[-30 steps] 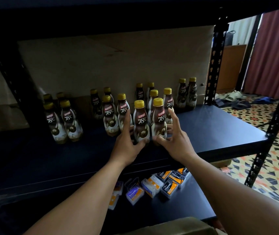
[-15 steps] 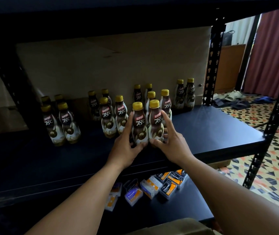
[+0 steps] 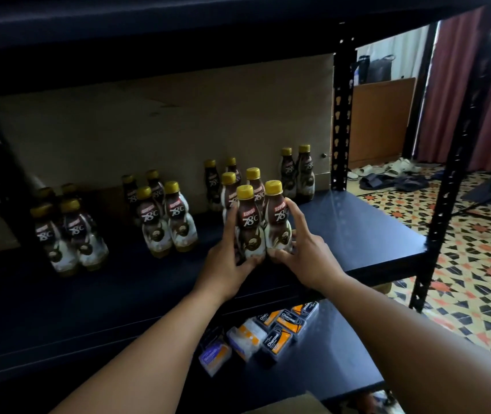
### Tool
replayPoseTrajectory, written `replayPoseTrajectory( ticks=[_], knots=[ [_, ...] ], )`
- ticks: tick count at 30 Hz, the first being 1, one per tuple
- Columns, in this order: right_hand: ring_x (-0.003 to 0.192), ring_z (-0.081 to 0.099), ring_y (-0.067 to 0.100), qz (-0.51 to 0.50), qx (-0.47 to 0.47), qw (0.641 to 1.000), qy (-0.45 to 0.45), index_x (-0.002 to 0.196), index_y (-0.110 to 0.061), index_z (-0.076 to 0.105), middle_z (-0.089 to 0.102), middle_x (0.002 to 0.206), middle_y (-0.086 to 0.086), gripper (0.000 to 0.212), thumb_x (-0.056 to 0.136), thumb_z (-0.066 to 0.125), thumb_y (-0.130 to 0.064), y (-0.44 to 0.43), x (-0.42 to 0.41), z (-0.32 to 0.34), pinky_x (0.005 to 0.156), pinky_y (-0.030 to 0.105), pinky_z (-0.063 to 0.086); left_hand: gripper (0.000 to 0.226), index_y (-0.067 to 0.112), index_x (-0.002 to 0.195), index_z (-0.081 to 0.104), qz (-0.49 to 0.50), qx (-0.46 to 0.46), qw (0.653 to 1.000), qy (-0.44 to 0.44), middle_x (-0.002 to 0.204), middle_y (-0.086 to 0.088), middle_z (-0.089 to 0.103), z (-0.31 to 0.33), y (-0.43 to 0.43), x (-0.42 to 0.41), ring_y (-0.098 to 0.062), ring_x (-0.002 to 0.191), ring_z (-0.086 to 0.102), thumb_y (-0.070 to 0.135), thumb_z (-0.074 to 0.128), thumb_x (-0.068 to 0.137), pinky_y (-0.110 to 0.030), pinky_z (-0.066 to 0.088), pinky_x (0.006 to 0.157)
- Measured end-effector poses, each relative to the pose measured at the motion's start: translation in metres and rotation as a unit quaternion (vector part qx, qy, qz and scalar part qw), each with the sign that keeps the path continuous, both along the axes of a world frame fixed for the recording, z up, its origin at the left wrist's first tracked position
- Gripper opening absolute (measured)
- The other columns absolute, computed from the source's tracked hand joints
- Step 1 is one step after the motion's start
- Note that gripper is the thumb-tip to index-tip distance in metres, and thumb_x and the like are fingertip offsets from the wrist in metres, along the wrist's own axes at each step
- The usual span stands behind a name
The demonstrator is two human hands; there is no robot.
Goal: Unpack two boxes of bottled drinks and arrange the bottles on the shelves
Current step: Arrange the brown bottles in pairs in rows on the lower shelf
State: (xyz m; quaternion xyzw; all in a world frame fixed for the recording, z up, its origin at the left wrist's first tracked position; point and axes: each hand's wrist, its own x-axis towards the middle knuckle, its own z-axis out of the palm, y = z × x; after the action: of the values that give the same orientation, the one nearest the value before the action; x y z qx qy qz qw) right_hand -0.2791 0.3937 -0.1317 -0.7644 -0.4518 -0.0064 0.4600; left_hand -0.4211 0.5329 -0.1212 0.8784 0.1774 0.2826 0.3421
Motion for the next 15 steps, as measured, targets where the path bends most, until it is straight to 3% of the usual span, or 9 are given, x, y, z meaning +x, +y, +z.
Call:
replayPoseTrajectory(
  ticks=[2, 6, 9, 15],
  knots=[
    [0.086, 0.070, 0.021, -0.015, -0.013, 1.000, -0.006, 0.145, -0.070, -0.014, 0.073, 0.103, 0.005, 0.111, 0.091, 0.075, -0.031, -0.012, 0.020, 0.000, 0.089, 0.050, 0.056, 0.111, 0.064, 0.147, -0.009, -0.007, 0.003, 1.000, -0.004, 0.149, 0.016, 0.049, 0.000, -0.011, 0.021, 0.009, 0.122, 0.047, 0.024, 0.076, 0.090, 0.005, 0.033, 0.084],
    [0.087, 0.069, 0.024, -0.031, -0.018, 0.999, -0.001, 0.147, -0.068, -0.013, 0.072, 0.104, 0.007, 0.111, 0.092, 0.076, -0.031, -0.030, 0.060, 0.000, 0.090, 0.050, 0.056, 0.108, 0.051, 0.156, -0.005, -0.040, 0.014, 0.999, -0.025, 0.155, 0.022, 0.031, 0.001, -0.031, 0.063, 0.020, 0.129, 0.025, 0.019, 0.075, 0.090, -0.009, 0.028, 0.104],
    [0.079, 0.067, 0.023, -0.035, -0.023, 0.999, 0.003, 0.148, -0.065, -0.012, 0.068, 0.094, 0.007, 0.108, 0.093, 0.075, -0.031, -0.037, 0.087, 0.000, 0.084, 0.049, 0.057, 0.105, 0.045, 0.158, -0.003, -0.061, 0.014, 0.998, -0.030, 0.149, 0.027, 0.031, -0.001, -0.034, 0.092, 0.024, 0.128, 0.028, 0.019, 0.074, 0.091, -0.003, 0.027, 0.103],
    [0.096, 0.070, 0.030, -0.030, -0.026, 0.999, -0.006, 0.149, -0.065, -0.014, 0.069, 0.113, 0.018, 0.112, 0.093, 0.075, -0.027, -0.039, 0.130, 0.000, 0.090, 0.051, 0.058, 0.107, 0.051, 0.155, -0.014, -0.067, 0.033, 0.997, -0.007, 0.157, 0.011, 0.042, -0.001, -0.035, 0.133, -0.009, 0.135, 0.050, 0.030, 0.071, 0.093, -0.030, 0.043, 0.108]
  ],
)
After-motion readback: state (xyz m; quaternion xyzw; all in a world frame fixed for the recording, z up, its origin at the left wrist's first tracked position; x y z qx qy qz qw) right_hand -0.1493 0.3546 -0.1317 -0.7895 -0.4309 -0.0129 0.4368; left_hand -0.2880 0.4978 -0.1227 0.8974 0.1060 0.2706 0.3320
